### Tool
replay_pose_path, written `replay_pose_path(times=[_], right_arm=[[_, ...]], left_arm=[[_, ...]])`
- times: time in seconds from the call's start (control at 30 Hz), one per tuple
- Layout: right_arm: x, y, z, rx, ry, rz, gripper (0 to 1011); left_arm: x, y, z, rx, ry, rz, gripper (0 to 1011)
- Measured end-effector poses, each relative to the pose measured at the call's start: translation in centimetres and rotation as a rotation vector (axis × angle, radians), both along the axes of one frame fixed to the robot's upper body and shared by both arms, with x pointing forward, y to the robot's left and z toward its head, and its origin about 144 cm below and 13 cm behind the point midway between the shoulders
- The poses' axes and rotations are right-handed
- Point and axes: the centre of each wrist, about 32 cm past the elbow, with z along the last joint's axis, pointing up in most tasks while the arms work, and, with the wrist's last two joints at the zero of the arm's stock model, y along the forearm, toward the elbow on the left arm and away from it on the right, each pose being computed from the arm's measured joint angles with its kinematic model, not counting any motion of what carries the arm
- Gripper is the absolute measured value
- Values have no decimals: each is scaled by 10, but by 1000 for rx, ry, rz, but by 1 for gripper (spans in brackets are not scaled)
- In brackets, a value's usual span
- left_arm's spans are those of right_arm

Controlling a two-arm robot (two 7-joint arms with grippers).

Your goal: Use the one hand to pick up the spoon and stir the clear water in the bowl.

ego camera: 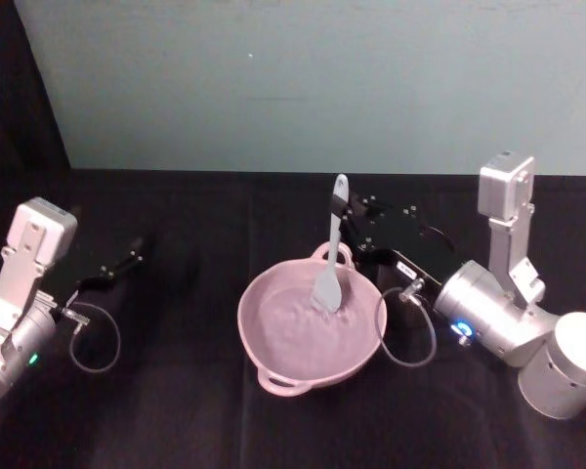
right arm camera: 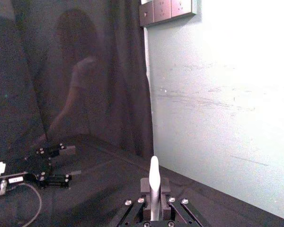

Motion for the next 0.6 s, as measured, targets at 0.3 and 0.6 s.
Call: replay_pose_path(times=[0.3,0.6], right_arm=[[-23,-7,5,-26,-13,22,122],[-43,14,4,-18,-11,109,122]], left_arm=[[0,0,0,0,0,0,1005],[0,0,0,0,0,0,1005]])
